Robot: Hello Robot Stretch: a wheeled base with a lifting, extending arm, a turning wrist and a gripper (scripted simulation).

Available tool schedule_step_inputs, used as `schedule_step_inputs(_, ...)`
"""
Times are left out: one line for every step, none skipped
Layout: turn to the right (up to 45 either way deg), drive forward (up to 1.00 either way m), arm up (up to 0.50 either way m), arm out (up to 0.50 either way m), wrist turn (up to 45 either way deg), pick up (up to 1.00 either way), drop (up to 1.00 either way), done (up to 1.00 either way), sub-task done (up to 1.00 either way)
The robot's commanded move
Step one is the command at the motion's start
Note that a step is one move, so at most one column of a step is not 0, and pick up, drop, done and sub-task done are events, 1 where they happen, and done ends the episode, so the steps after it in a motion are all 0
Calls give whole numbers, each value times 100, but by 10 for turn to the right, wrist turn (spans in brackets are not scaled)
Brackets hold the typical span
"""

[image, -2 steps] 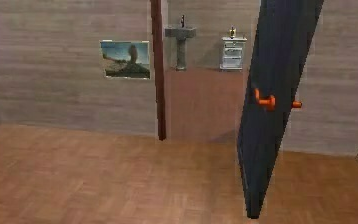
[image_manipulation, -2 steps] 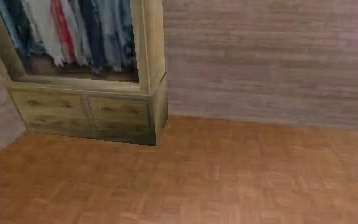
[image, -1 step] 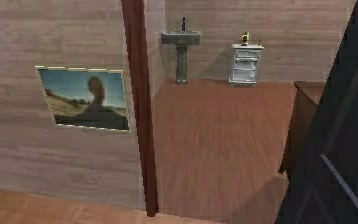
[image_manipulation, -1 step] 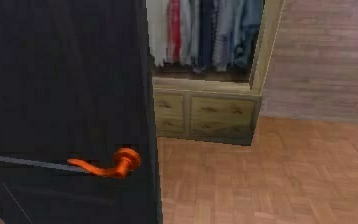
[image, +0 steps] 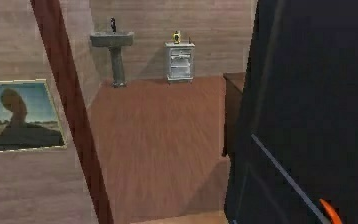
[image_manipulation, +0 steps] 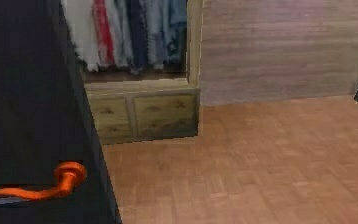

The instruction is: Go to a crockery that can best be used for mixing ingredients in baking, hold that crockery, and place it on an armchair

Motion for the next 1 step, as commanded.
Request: schedule_step_inputs(0, 100, 0, 0, 0, 0, 0, 0, 0)
